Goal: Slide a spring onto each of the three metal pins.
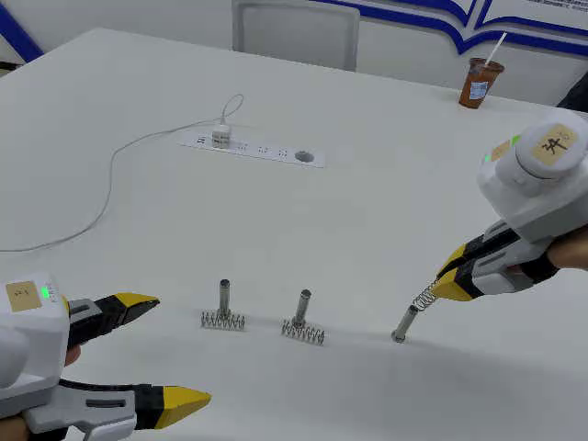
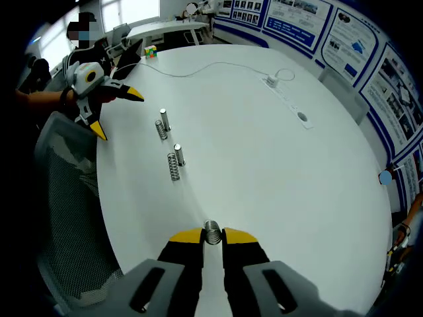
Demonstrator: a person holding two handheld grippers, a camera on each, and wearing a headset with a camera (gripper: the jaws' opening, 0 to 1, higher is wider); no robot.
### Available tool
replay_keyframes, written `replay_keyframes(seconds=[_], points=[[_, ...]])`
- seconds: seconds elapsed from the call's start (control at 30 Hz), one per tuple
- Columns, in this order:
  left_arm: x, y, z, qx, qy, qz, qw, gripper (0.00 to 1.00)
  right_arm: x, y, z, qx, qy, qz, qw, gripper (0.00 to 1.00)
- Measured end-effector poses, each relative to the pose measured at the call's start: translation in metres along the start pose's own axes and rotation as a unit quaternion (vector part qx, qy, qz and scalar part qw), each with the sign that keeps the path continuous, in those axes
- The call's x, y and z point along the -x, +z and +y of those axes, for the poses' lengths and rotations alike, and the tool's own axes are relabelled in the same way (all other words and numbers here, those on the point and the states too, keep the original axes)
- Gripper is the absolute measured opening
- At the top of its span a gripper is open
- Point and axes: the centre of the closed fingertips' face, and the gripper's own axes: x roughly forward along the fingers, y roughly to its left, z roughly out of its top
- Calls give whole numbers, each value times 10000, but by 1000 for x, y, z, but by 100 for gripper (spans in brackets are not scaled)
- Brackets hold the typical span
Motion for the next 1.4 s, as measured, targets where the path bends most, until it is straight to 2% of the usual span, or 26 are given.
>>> replay_keyframes(seconds=[0.53, 0.83, 1.13, 1.4], points=[[0, -3, 1, 44, 17, 16, 10000, 77, -13, -2, 2, 79, 199, 363, 9991, 11], [0, -4, 1, 43, 13, 23, 10000, 77, -29, -5, 1, 156, 240, 684, 9972, 11], [1, -3, 2, 47, 28, 21, 10000, 77, -47, -12, 3, 99, 286, 814, 9962, 11], [0, -2, 2, 38, 24, 24, 10000, 77, -58, -20, 5, -51, 315, 776, 9965, 12]])
